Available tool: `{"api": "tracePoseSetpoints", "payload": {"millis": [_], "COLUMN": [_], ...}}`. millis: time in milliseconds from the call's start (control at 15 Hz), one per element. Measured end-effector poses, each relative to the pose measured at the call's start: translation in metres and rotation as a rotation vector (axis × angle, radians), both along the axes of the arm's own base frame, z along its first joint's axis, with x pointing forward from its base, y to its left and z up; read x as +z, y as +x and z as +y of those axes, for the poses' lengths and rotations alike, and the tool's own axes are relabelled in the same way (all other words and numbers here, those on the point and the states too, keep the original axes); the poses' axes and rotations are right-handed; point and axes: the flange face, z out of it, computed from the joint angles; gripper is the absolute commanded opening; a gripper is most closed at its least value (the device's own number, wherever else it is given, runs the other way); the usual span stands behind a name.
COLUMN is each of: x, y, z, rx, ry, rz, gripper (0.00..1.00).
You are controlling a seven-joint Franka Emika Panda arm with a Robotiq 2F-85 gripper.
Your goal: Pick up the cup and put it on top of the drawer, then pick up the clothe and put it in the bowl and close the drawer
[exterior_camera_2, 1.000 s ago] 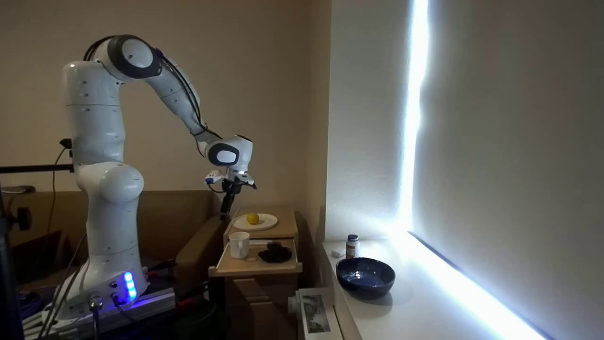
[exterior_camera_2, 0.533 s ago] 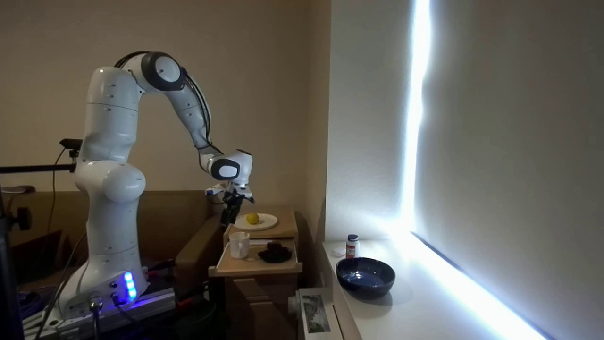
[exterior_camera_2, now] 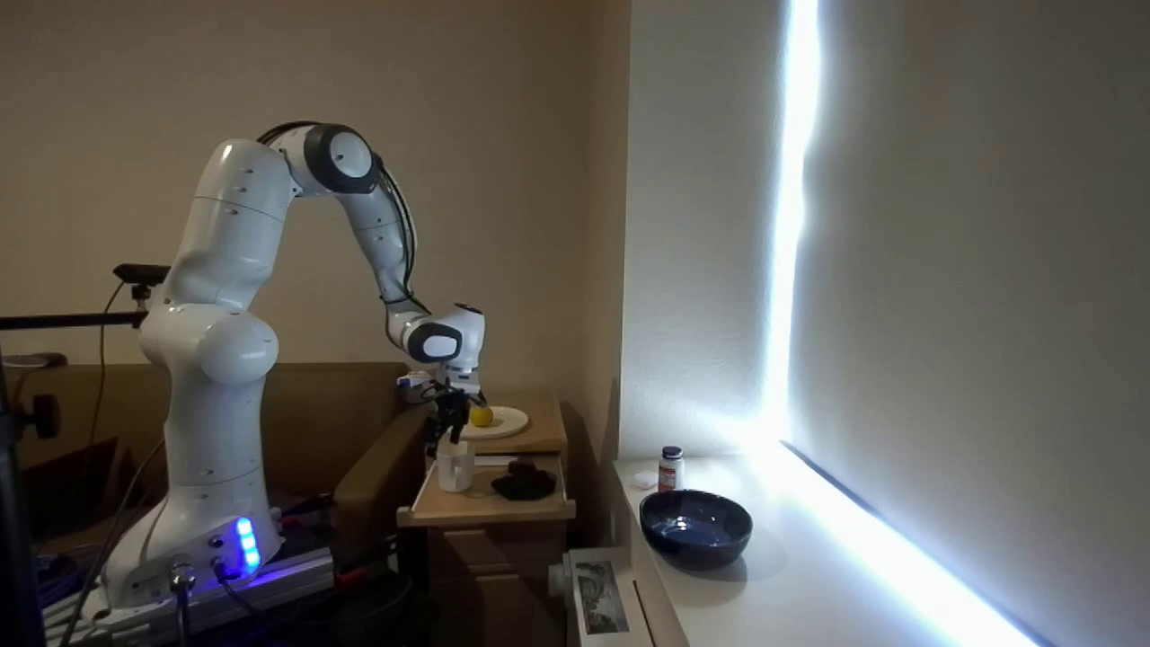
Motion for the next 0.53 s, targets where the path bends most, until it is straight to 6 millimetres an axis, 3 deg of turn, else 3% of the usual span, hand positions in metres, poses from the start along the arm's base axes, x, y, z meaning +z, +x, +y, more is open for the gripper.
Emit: {"api": "tracePoseSetpoints", "payload": {"millis": [333, 533], "x": [-0.002, -0.018], "y": [0.0, -0.004], "z": [-0.001, -0.003], "rx": [-0.013, -0.046], "ry": [-0.003, -0.012], "rz": [0.005, 0.03], "gripper": [1.0, 1.0]}}
